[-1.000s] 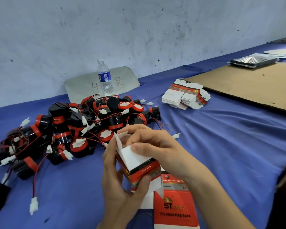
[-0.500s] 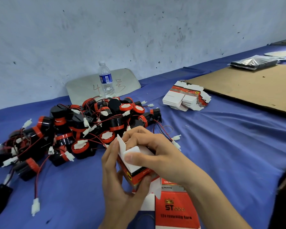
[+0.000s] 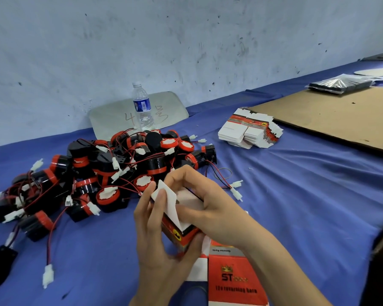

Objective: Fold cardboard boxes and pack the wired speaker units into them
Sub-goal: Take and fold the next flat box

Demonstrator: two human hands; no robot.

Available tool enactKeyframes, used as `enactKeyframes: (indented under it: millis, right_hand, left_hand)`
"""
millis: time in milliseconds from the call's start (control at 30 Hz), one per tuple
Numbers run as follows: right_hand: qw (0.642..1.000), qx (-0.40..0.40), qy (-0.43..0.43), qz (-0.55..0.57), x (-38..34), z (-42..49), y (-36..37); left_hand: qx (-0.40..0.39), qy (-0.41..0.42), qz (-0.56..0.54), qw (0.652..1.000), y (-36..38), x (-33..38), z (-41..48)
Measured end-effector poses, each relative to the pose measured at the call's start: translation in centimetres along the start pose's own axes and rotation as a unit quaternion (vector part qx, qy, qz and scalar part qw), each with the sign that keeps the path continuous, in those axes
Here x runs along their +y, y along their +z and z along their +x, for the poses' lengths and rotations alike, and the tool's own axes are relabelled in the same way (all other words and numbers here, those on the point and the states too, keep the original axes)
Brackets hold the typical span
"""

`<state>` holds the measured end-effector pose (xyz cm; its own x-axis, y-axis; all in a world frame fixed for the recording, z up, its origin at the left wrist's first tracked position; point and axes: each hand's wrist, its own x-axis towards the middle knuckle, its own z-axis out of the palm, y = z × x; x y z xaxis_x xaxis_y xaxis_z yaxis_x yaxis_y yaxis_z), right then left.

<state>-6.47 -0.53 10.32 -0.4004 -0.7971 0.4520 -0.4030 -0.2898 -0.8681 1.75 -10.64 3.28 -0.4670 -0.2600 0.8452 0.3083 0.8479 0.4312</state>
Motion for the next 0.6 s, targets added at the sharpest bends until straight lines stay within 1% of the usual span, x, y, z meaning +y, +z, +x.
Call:
enactKeyframes:
  millis: [133,167,267,300,400,600]
  right_hand:
    - [0.997,0.044,0.023,-0.058,0.5,0.1,0.5]
    - [0.997,0.053,0.031,-0.055,0.6,0.2,0.5]
    - [0.998,0.048,0.039,0.004,0.4,0.1,0.3]
    - [0.998,0.048,0.031,-0.005,0.3,0.1,0.2]
    - [0.995,0.048,0.005,-0.083,0.4,0.0,-0.5]
    - [0.992,0.050,0.027,-0.117,0.8,0.3,-1.2]
  left_hand:
    - [0.007,-0.006,0.009,1.000,0.0,0.4,0.1]
    - [0.008,-0.006,0.006,1.000,0.0,0.5,0.1]
    - [0.009,0.005,0.013,1.000,0.0,0.6,0.0]
    - [0.007,0.012,0.022,1.000,0.1,0.5,-0.1]
    - [-0.002,0.024,0.043,0.999,0.4,0.5,-0.2]
    - [-0.002,0.016,0.036,0.999,0.7,0.7,-0.5]
